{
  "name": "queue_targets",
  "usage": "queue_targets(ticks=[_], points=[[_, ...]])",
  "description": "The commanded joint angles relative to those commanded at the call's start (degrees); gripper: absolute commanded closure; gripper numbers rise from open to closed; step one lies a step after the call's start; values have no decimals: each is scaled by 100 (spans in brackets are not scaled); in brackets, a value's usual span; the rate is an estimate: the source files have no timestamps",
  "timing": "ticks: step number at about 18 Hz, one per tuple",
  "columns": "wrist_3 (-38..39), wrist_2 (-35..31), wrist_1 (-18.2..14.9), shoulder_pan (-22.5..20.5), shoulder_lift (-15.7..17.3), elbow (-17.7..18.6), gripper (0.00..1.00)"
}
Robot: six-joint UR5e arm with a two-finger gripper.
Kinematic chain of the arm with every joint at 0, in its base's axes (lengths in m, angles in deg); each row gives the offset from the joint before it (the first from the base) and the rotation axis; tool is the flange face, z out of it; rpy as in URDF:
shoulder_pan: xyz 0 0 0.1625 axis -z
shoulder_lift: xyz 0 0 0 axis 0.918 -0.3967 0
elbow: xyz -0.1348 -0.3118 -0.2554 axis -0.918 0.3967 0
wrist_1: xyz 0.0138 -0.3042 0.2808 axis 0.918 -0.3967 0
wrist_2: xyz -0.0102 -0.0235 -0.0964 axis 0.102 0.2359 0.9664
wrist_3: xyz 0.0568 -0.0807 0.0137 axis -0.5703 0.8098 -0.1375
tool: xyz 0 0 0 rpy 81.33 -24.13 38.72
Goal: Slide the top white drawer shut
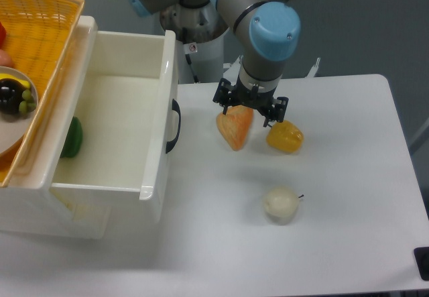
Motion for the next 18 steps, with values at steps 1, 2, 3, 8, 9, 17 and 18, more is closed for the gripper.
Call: queue_targets(ticks=[1, 2, 3, 8, 9, 17, 18], points=[[193, -9, 158, 0, -35, 44, 0], [343, 0, 264, 0, -53, 79, 0], [423, -9, 352, 9, -79, 97, 0], [520, -17, 511, 123, -220, 106, 0], [538, -17, 502, 140, -263, 114, 0], [564, 18, 608, 387, -624, 185, 0], [573, 18, 599, 395, -624, 185, 0]])
